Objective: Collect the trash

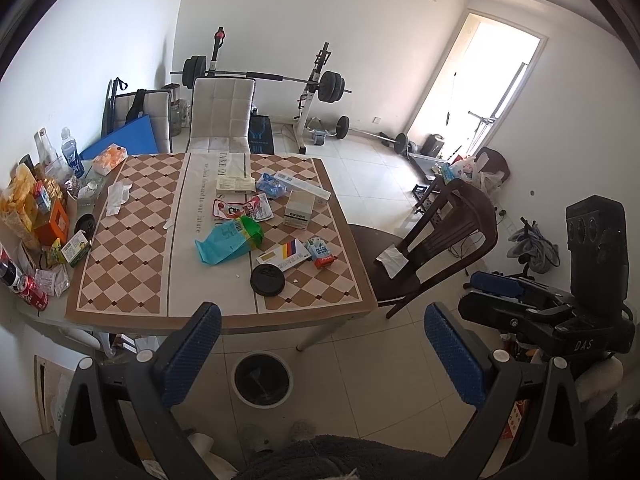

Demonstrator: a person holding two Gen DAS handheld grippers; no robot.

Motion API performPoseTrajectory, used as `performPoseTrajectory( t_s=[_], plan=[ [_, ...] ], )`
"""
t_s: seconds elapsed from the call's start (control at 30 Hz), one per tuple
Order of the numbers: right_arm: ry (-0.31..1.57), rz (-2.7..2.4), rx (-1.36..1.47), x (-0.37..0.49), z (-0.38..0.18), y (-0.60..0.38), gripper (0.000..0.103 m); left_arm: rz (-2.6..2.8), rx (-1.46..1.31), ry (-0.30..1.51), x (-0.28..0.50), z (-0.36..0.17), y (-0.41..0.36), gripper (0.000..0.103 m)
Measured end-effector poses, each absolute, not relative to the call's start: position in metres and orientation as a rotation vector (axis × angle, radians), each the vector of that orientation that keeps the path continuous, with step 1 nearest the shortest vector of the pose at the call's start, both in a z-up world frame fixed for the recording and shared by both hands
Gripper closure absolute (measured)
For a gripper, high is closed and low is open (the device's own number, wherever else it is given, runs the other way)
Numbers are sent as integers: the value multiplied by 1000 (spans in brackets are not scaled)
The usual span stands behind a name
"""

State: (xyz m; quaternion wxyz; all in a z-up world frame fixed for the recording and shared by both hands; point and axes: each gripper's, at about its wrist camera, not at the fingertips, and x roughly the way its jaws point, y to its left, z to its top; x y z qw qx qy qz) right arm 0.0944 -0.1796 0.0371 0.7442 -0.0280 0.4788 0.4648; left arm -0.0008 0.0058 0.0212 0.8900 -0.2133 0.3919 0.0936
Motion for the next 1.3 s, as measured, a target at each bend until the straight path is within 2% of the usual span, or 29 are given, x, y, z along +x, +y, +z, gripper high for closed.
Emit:
performPoseTrajectory(
  t_s=[0.7,0.83,0.93,1.03,1.17,1.3],
  plan=[
    [1044,1012,-61,91,38,-179,0,196,-435,812,5,27,5,0],
    [1035,930,-66,98,47,-172,0,380,-303,835,26,20,11,0],
    [1011,816,-86,109,39,-169,0,494,-221,872,50,-2,20,0],
    [997,693,-120,127,21,-163,0,546,-214,915,64,-47,40,0],
    [1029,561,-136,178,-31,-165,0,611,-247,1025,99,-110,58,0],
    [1137,504,-149,238,-97,-155,0,605,-322,1185,138,-178,67,0]
  ],
)
